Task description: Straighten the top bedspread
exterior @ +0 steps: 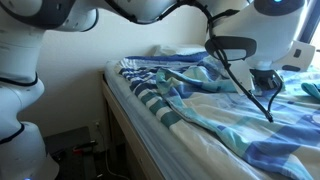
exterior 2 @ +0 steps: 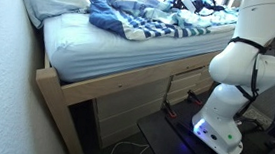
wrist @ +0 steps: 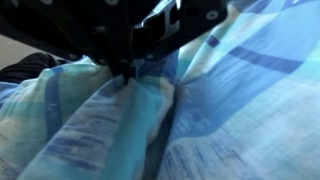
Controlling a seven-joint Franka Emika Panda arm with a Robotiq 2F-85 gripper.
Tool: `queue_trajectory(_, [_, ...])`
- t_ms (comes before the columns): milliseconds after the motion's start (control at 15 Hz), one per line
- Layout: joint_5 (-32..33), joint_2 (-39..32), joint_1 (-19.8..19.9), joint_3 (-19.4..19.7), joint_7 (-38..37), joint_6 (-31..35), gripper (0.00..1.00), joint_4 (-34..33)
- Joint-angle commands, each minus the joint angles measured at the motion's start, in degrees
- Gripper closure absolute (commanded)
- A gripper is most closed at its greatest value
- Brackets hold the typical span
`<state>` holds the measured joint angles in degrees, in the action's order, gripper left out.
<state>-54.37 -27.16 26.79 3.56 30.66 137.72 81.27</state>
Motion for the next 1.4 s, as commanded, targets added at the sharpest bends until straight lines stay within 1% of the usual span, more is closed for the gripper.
queue_trajectory(0, [-1.0,4.3,-0.38,-1.62,4.22,-0.76,0.99,2.88])
queue_trajectory(267, [0.26,8.28,-1.63,-2.82,6.81,-0.79,0.99,5.85])
queue_trajectory(467, [1.0,12.44,-2.87,-3.58,9.0,-0.36,0.99,10.22])
queue_trajectory(533, [0.68,13.76,-4.78,-1.9,9.91,-0.9,0.99,11.5])
queue_trajectory(867, [2.95,22.07,-9.57,-0.59,13.08,0.4,0.99,20.96])
queue_trajectory(1067, [5.19,27.17,-12.11,0.32,13.36,1.33,0.99,26.57])
queue_trajectory(1333, [8.57,33.08,-14.89,1.55,12.55,2.16,0.99,32.42])
